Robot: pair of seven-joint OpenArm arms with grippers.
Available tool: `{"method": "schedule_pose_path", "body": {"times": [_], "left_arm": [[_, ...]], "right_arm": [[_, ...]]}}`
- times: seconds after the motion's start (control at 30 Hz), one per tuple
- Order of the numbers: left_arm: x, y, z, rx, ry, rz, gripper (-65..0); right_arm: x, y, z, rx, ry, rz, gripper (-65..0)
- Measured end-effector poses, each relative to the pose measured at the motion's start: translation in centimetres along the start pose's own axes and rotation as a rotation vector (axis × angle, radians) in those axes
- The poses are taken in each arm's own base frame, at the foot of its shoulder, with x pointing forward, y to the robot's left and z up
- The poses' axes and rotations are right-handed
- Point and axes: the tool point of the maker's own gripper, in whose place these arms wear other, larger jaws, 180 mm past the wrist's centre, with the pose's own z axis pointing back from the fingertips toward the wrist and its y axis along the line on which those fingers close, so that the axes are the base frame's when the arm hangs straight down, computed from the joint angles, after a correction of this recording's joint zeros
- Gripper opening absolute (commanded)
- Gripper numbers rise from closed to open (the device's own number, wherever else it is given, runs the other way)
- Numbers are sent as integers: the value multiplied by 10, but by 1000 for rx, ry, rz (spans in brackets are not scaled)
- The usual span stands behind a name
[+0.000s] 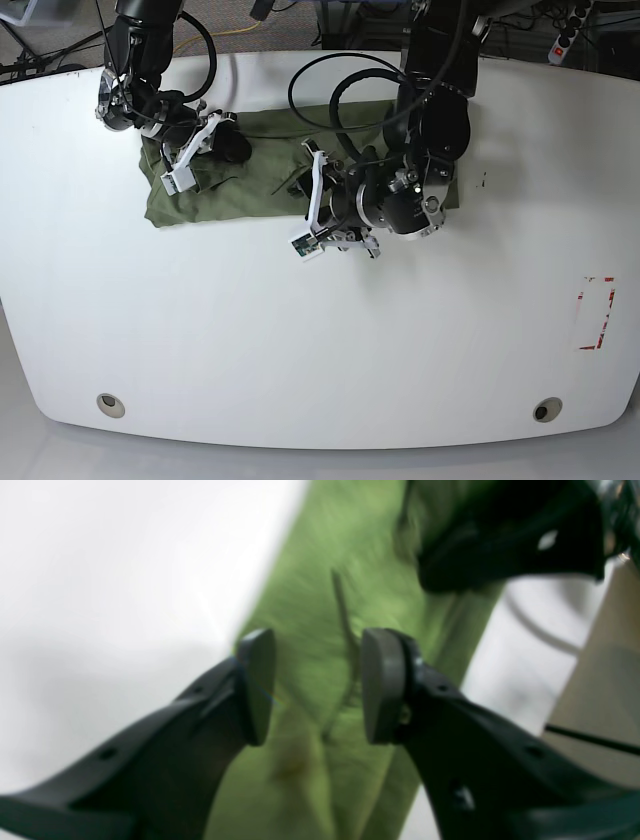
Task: Fold the T-shirt properly
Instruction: 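Fold the held strip end over toward the right gripper, then lay the folded end down and press it flat with the left gripper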
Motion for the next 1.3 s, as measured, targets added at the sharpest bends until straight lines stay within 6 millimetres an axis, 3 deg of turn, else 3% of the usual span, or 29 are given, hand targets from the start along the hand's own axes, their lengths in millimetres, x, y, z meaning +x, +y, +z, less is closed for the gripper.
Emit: {"method": "schedule_pose_path", "body": {"times": [0.13,0.23,0.37,0.53,0.63,0.77,1.1,1.17,1.3], "left_arm": [[18,5,21,62,-54,-49,-351],[18,2,35,95,-29,-78,-351],[-5,2,46,124,21,-97,-351],[-68,1,50,122,199,-137,-354],[-89,-13,49,81,263,-197,-354],[-100,-23,51,49,284,-236,-356],[-115,-4,61,121,357,-261,-361],[-122,0,62,155,397,-276,-417],[-126,-8,58,146,419,-301,-631]], "right_arm": [[0,0,0,0,2,0,-615],[0,1,0,2,3,1,-615],[0,1,-1,2,3,0,-615],[0,1,-1,2,3,0,-615],[0,1,-1,3,3,0,-615],[0,1,-1,3,2,0,-615],[0,1,-1,3,3,0,-615],[0,1,-1,3,3,0,-615],[0,1,-1,3,3,-1,-615]]}}
